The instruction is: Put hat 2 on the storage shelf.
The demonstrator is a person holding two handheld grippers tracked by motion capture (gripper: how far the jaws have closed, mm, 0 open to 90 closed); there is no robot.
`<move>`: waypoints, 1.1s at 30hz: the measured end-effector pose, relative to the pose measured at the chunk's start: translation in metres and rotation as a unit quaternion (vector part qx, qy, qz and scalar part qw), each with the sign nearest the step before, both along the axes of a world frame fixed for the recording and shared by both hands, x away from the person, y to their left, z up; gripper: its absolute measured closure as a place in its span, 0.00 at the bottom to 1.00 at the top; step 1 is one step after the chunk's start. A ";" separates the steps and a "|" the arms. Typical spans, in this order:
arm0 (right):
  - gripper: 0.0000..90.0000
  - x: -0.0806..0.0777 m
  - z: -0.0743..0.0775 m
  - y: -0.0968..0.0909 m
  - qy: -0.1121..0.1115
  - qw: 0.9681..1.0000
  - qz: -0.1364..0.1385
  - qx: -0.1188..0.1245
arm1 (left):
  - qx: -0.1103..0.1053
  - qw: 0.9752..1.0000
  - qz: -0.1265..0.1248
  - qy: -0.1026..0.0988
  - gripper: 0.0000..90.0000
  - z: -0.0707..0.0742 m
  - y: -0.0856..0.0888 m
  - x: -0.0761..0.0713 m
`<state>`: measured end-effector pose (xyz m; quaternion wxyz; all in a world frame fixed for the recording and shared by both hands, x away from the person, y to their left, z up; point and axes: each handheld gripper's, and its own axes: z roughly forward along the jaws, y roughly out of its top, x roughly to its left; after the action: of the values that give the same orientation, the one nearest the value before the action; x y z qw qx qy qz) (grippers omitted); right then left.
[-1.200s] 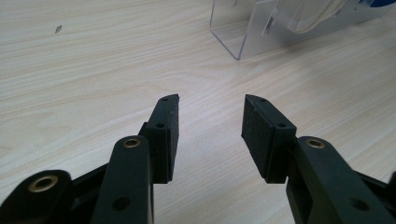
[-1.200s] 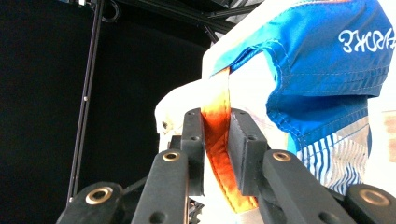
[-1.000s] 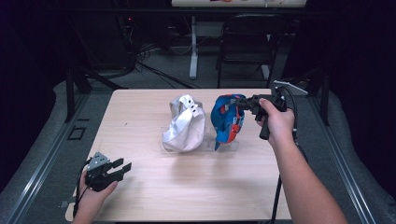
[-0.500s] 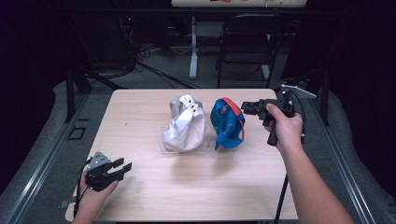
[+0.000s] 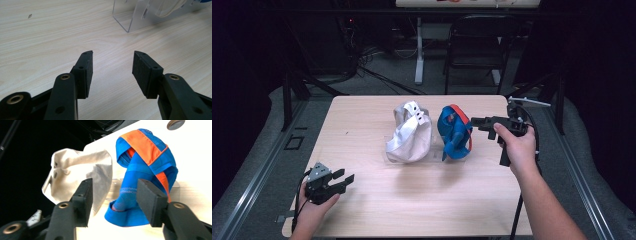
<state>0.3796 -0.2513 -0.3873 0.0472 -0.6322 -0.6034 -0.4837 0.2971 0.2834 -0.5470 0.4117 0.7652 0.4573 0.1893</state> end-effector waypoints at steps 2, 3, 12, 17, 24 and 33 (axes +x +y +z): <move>0.50 -0.004 -0.003 0.002 -0.010 1.000 0.005 -0.017 | 0.000 1.000 0.001 -0.002 0.55 -0.001 0.000 0.000; 0.47 -0.008 -0.007 0.003 -0.019 0.999 0.007 -0.036 | 0.003 1.000 0.001 -0.003 0.53 -0.001 0.000 0.000; 0.44 -0.028 -0.025 0.005 -0.058 0.993 0.016 -0.101 | 0.007 1.000 0.005 -0.007 0.51 -0.003 0.002 0.001; 0.43 -0.044 -0.042 0.005 -0.069 0.990 0.018 -0.124 | 0.002 1.000 0.009 -0.010 0.50 -0.004 0.002 0.001; 0.43 -0.065 -0.067 0.006 -0.078 0.986 0.016 -0.143 | 0.008 1.000 0.009 -0.012 0.49 -0.005 0.002 0.002; 0.43 -0.085 -0.095 0.019 -0.091 0.984 0.021 -0.152 | 0.011 1.000 0.007 -0.008 0.49 -0.005 0.001 0.001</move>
<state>0.2950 -0.2322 -0.4825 -0.0943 -0.5728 -0.6844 -0.4412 0.2983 0.2847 -0.5516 0.4056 0.7649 0.4575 0.2029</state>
